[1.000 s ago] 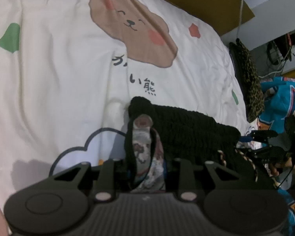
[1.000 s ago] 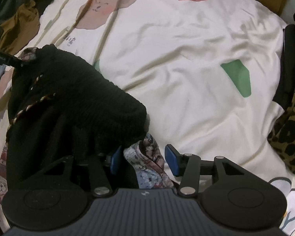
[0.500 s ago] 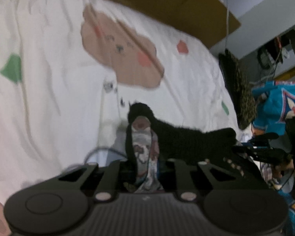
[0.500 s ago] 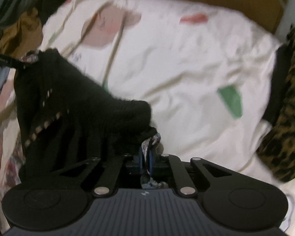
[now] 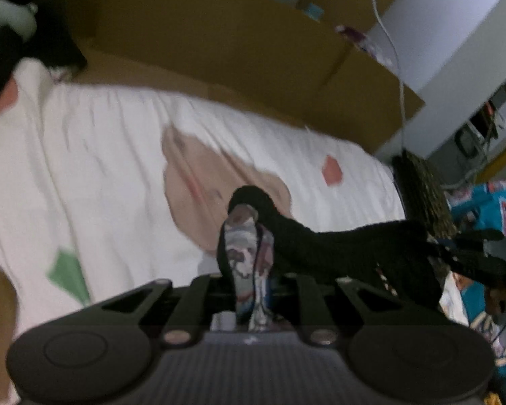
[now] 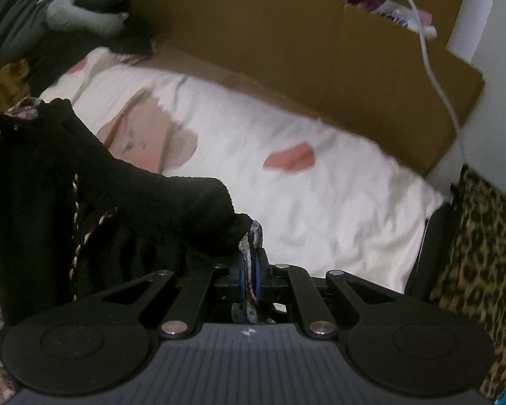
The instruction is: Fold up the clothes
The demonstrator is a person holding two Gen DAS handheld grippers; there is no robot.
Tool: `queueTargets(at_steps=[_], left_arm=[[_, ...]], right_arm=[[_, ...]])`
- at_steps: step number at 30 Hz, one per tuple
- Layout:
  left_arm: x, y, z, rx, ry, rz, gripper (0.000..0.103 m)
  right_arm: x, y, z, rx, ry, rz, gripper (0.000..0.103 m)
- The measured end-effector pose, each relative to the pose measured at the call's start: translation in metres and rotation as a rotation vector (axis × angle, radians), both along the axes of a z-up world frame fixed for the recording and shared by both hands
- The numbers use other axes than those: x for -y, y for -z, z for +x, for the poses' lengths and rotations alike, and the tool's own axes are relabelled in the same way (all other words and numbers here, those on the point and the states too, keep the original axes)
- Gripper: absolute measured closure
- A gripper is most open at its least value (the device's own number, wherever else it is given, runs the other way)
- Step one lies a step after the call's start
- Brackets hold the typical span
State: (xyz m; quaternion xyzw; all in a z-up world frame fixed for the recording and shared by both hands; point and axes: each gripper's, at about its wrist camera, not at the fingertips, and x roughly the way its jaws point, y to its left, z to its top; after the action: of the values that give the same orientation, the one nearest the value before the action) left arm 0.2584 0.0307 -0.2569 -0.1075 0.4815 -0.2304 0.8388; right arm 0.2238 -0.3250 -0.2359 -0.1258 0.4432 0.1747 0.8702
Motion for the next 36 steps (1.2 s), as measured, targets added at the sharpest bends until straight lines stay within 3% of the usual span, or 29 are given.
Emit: queueTargets(at_steps=[14, 26, 29, 33, 36], left_arm=[[0.016, 0.007, 0.085, 0.027, -0.039, 0.051, 0.092], [0.009, 0.013, 0.134, 0.061, -0.097, 0.05, 0.092], [0.013, 0.024, 0.147, 0.036, -0.097, 0.058, 0.092], [0.022, 0.052, 0.155, -0.055, -0.135, 0.131, 0.075], [0.022, 0.061, 0.146, -0.058, -0.132, 0.148, 0.061]], right_arm=[[-0.007, 0.006, 0.074, 0.048, 0.151, -0.051, 0.1], [-0.02, 0.021, 0.116, 0.101, 0.169, -0.041, 0.1], [-0.025, 0.033, 0.13, 0.093, 0.183, -0.057, 0.1], [-0.024, 0.057, 0.148, -0.012, 0.239, -0.018, 0.092], [-0.021, 0.059, 0.143, -0.003, 0.25, 0.004, 0.072]])
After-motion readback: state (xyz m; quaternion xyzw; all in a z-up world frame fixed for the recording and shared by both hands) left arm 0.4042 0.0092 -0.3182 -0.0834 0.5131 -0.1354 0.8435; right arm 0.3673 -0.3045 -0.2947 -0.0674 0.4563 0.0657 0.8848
